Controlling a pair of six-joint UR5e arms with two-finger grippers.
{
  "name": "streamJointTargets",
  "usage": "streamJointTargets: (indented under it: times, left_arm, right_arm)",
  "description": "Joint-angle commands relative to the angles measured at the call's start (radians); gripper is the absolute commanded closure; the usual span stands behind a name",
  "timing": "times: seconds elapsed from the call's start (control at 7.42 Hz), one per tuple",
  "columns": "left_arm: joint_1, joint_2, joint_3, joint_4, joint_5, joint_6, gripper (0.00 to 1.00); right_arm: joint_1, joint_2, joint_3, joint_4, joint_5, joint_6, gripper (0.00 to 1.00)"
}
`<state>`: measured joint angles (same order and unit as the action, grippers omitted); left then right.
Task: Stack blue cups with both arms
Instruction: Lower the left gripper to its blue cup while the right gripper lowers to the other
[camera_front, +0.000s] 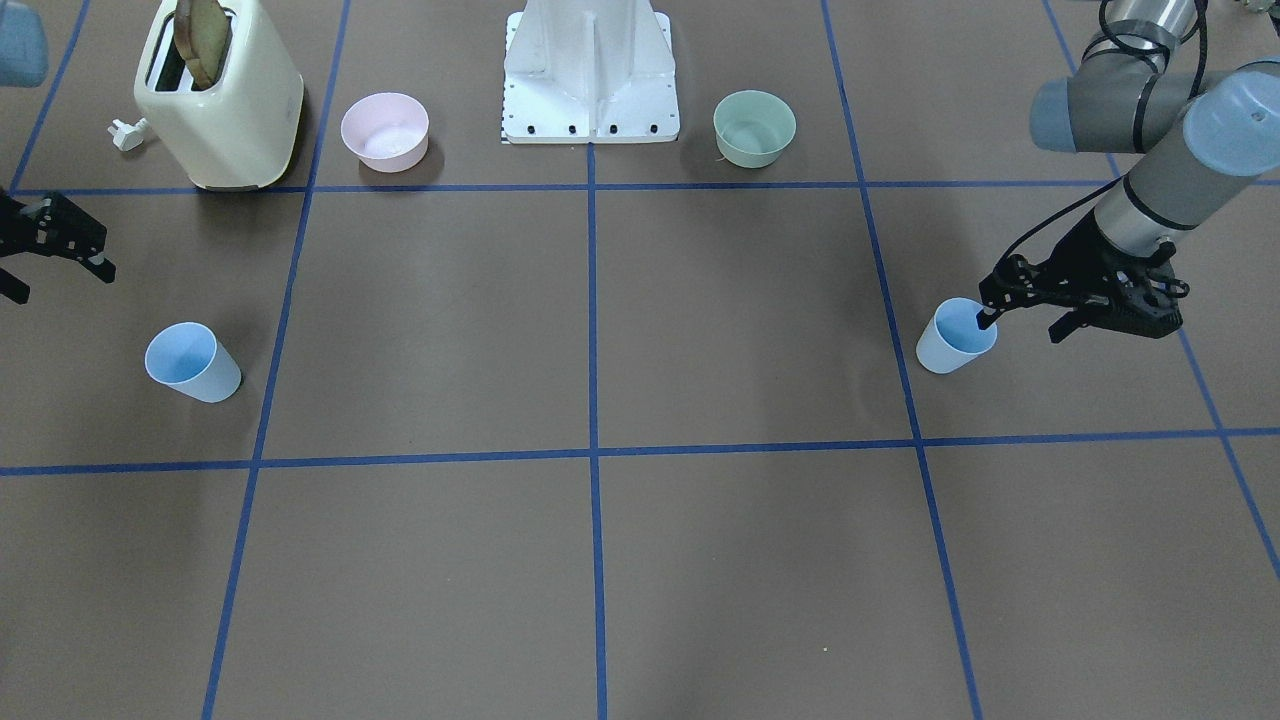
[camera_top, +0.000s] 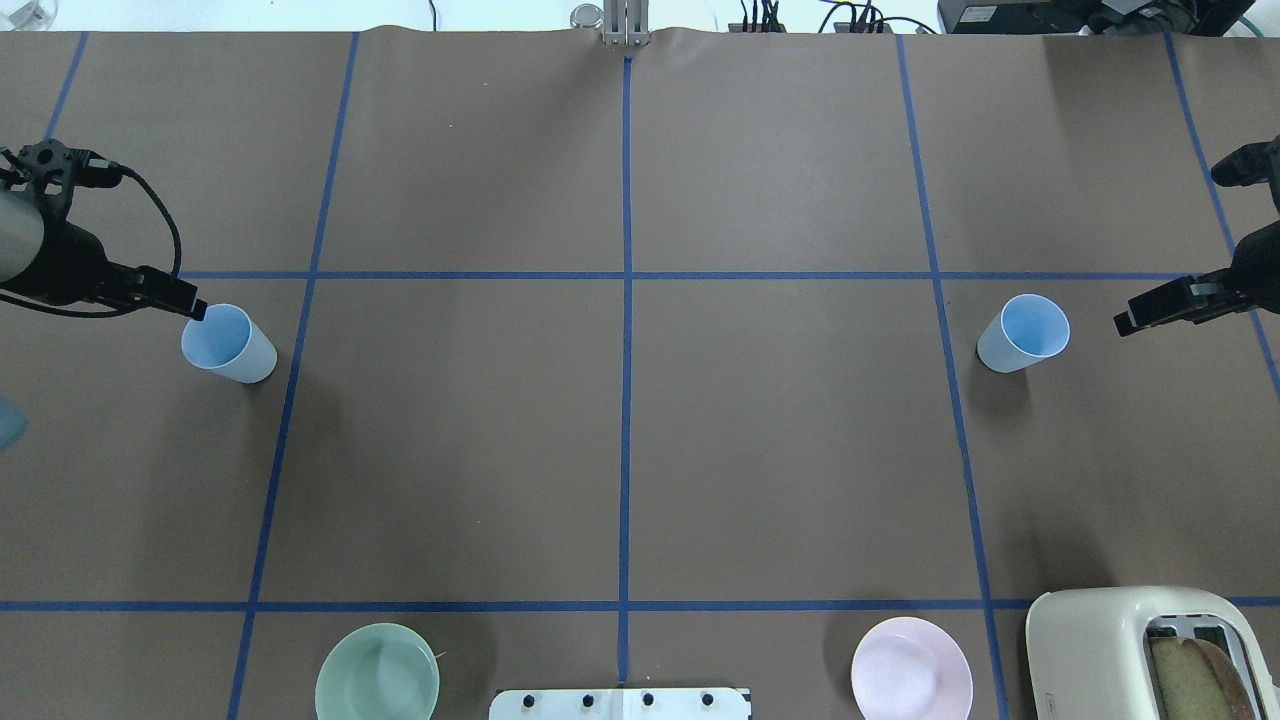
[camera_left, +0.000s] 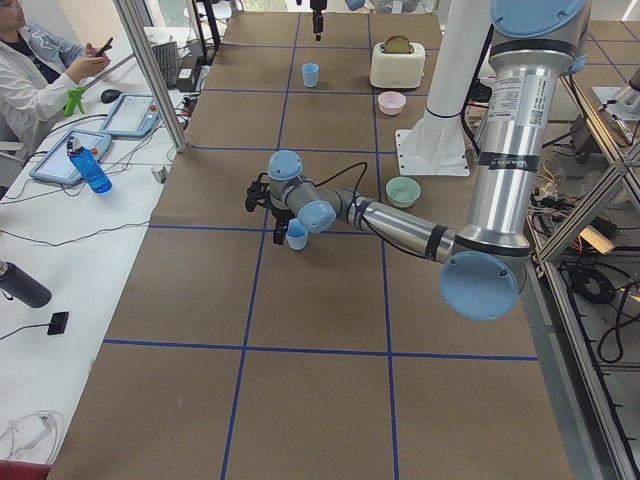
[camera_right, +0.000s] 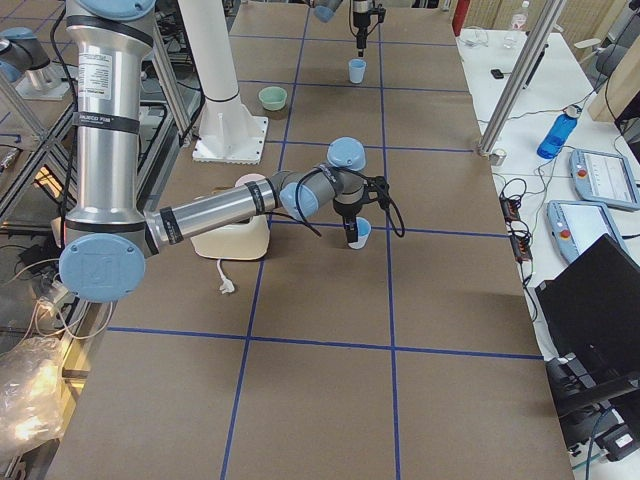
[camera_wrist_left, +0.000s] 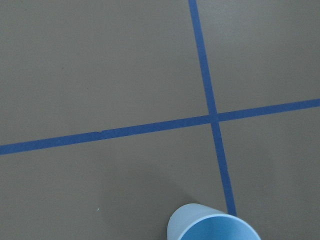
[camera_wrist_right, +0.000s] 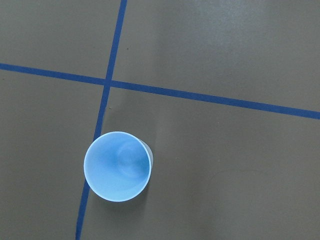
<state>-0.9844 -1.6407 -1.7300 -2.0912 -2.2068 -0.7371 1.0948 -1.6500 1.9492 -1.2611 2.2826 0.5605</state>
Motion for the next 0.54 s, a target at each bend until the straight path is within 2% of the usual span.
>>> streamJointTargets:
  times: [0.0, 0.4]
  left_arm:
    - [0.032, 0.019, 0.006, -0.021, 0.016, -0.005, 0.08]
    - [0.066, 0.018, 0.027, -0.018, 0.016, -0.007, 0.15]
  right_arm:
    - [-0.021, -0.001, -0.001, 0.017, -0.008, 0.012, 0.06]
    - [-0.035, 0.062, -0.036, 0.012, -0.012, 0.010, 0.06]
